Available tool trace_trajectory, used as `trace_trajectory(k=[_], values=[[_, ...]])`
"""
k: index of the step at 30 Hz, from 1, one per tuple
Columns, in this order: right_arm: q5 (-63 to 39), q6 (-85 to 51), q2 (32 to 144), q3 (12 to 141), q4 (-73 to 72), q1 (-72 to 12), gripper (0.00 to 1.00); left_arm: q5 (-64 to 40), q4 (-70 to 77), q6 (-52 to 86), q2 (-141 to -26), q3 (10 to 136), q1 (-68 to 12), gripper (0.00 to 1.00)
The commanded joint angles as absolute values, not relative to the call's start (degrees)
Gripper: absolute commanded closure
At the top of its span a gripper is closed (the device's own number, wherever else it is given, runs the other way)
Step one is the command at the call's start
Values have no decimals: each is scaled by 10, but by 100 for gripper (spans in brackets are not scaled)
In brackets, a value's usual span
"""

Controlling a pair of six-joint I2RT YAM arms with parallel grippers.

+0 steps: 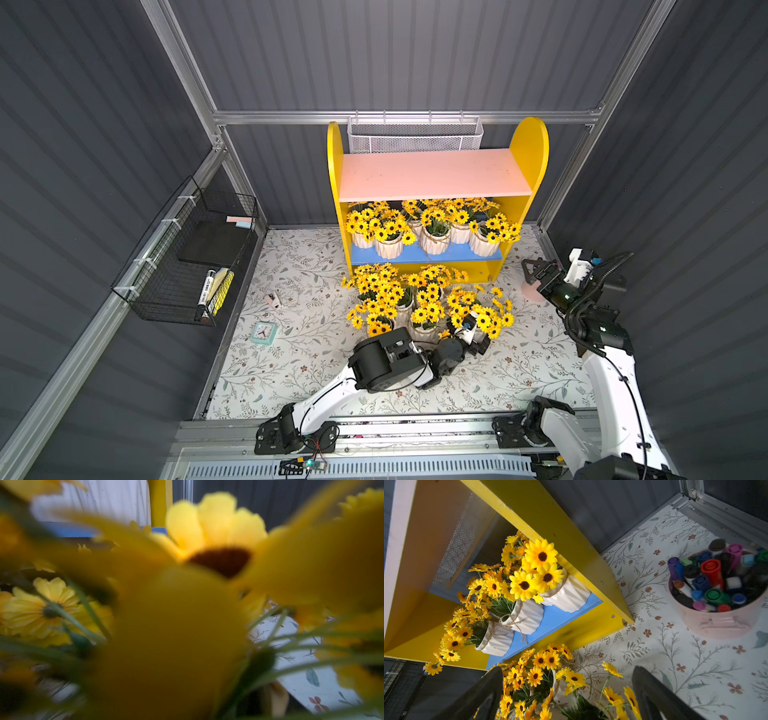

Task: Take the sunflower pots off the shelves
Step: Place the sunflower pot at the center of the board.

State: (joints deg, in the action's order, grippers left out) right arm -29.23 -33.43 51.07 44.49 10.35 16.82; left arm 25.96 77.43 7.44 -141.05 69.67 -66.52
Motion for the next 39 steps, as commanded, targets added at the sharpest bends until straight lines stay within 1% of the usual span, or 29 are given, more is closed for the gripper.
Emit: trace_trajectory(k=[1, 6, 10, 13, 18, 21, 24, 26, 28, 30, 32, 35, 37, 39], values=[[-304, -341, 508, 441, 102, 165, 1, 274, 732, 86, -1391, 704, -661, 1], [-306, -341, 507, 439, 111, 164, 1, 273, 676, 73, -1351, 689, -662, 1], [-298, -338, 505, 440, 128, 164, 1, 259, 668, 59, -1302, 655, -667, 1], [-290, -338, 504, 443, 145, 163, 1, 270, 652, 44, -1263, 638, -679, 1], [-290, -330, 503, 452, 178, 162, 1, 275, 586, -4, -1171, 623, -720, 0], [-290, -327, 493, 459, 219, 162, 1, 269, 518, -1, -1093, 607, -722, 1], [-282, -325, 479, 446, 243, 156, 6, 254, 445, -3, -1005, 598, -723, 1], [-285, -327, 467, 434, 256, 141, 13, 256, 370, -13, -946, 608, -719, 1], [-254, -325, 451, 427, 297, 106, 21, 265, 291, -14, -899, 624, -712, 1], [-210, -323, 434, 415, 314, 38, 23, 279, 237, -5, -849, 621, -701, 0], [-134, -327, 420, 413, 346, -34, 25, 304, 194, 31, -793, 605, -678, 0], [-89, -339, 406, 423, 404, -125, 26, 312, 138, 83, -715, 567, -641, 1], [-72, -349, 396, 426, 432, -178, 29, 341, 126, 99, -674, 535, -633, 1], [-33, -362, 385, 443, 476, -229, 35, 346, 113, 120, -640, 507, -623, 1]])
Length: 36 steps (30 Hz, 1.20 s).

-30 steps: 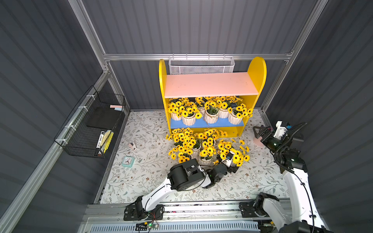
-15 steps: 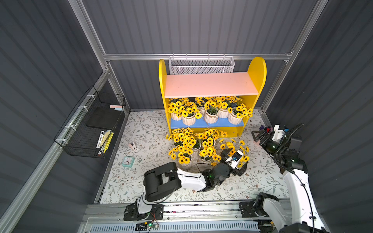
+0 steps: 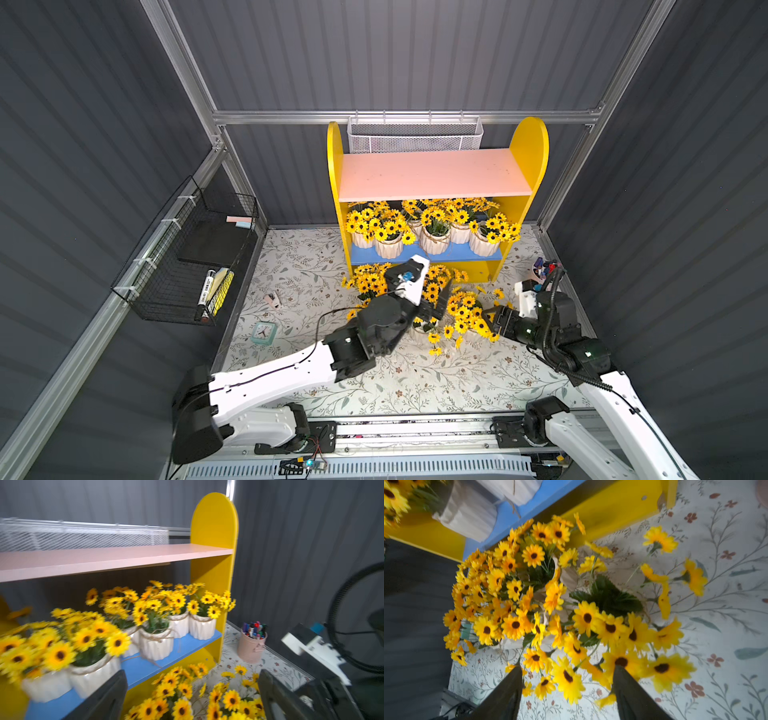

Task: Take the sunflower pots off the shelves
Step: Place the sunflower pot at the center of the board.

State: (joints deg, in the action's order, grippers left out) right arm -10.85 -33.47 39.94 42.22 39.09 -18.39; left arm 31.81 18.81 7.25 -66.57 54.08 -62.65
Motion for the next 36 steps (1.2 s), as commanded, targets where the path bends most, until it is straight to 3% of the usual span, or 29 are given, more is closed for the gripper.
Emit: trace_trajectory(k=[1, 7, 12, 16, 24, 36], values=[[-14, -360, 380, 450, 489, -264, 35, 347, 104, 137, -623, 495, -614, 1], [54, -405, 408, 420, 550, -370, 31, 277, 44, 230, -569, 447, -489, 1], [115, -380, 420, 352, 427, -370, 22, 238, 59, 241, -558, 425, -438, 0], [152, -336, 491, 352, 352, -367, 13, 228, 66, 239, -571, 430, -435, 1], [188, -298, 644, 401, 286, -354, 17, 232, 69, 223, -576, 444, -434, 1], [126, -230, 761, 425, 148, -300, 21, 251, 60, 197, -606, 491, -430, 1]])
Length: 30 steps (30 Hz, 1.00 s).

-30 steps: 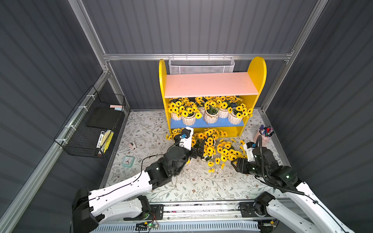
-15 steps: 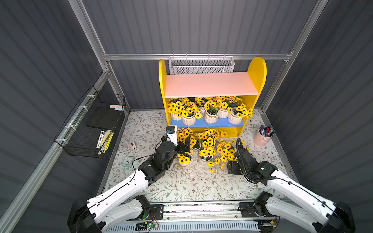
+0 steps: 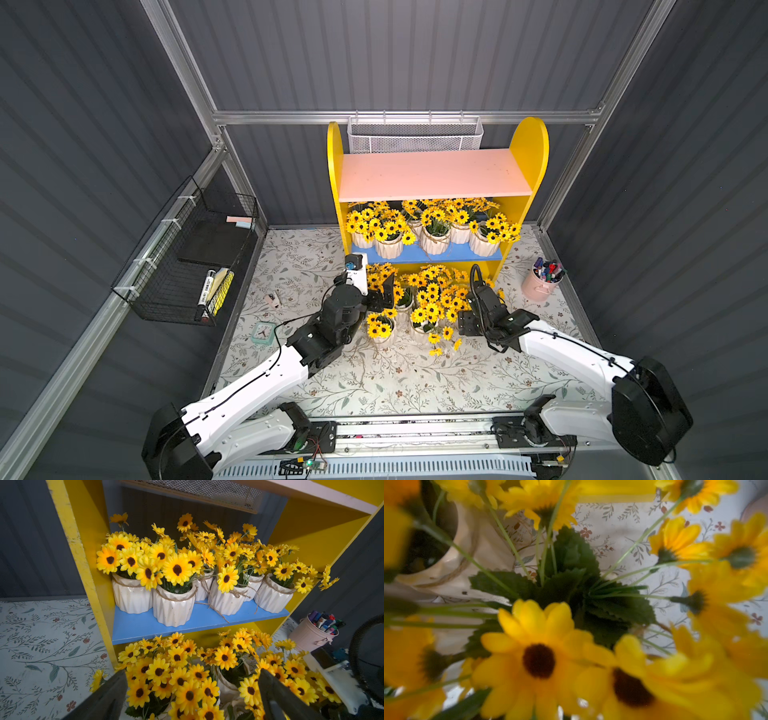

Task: Take the sunflower pots off the shelves
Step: Place the sunflower pot at the center of the board.

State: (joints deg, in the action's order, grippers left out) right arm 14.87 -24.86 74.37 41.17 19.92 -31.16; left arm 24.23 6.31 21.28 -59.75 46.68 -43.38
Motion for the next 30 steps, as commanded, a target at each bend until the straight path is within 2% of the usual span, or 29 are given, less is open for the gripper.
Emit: trace_trajectory(k=[1, 15, 18, 24, 30], values=[[108, -223, 771, 429, 143, -293, 22, 251, 60, 196, -610, 494, -430, 1], [54, -200, 849, 478, 85, -246, 23, 258, 88, 155, -672, 543, -424, 1], [46, -200, 841, 493, 120, -244, 18, 253, 98, 138, -701, 563, -409, 1], [48, -219, 749, 462, 189, -245, 5, 201, 126, 147, -758, 591, -356, 1], [10, -220, 618, 449, 256, -246, 3, 169, 151, 153, -791, 600, -345, 1]])
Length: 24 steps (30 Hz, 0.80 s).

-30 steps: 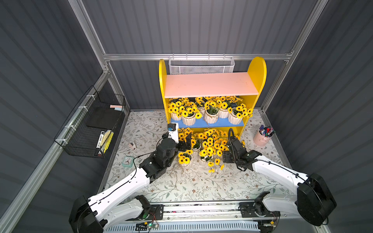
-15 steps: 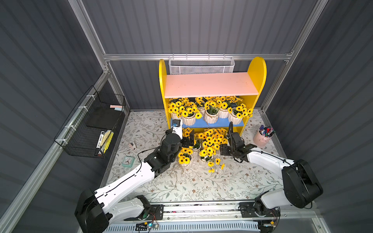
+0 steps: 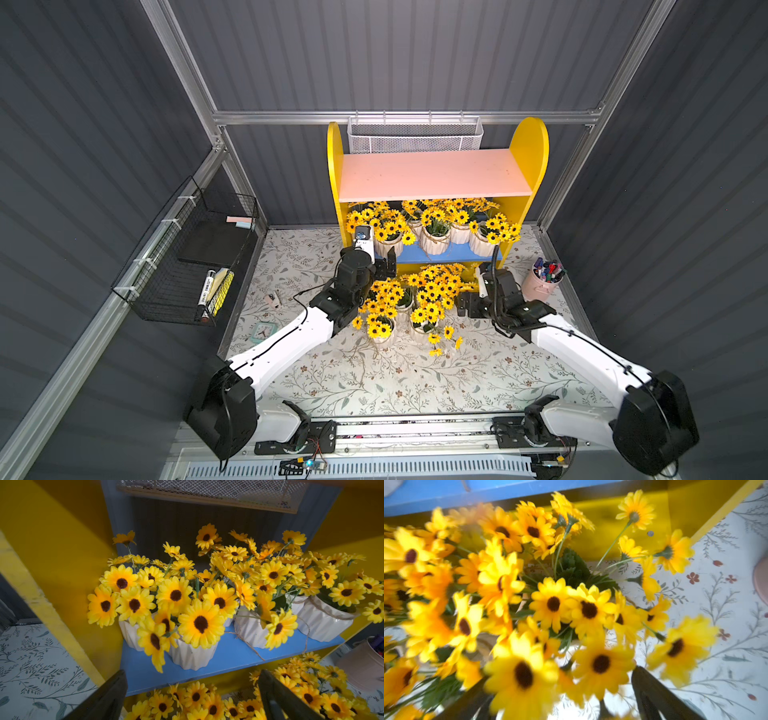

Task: Take the sunflower pots off the shelves
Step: Place the sunflower pot at the center of the board, then pick up the sunflower pot from the shelf.

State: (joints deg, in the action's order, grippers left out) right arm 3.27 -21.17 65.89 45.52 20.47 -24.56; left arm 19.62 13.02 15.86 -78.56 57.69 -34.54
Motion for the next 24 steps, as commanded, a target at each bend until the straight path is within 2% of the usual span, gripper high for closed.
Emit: trace_trajectory(k=[1, 7, 11, 17, 24], values=[[0, -218, 593, 449, 257, -246, 3, 160, 157, 154, -788, 595, -344, 1], [-11, -176, 488, 461, 224, -247, 3, 104, 216, 135, -736, 561, -345, 1], [-18, -143, 485, 464, 136, -248, 3, 98, 268, 108, -693, 535, -344, 1], [-2, -102, 597, 542, 70, -248, 2, 125, 316, 80, -674, 484, -345, 0], [-2, -98, 776, 649, 46, -255, 1, 91, 294, 92, -665, 477, -345, 1]])
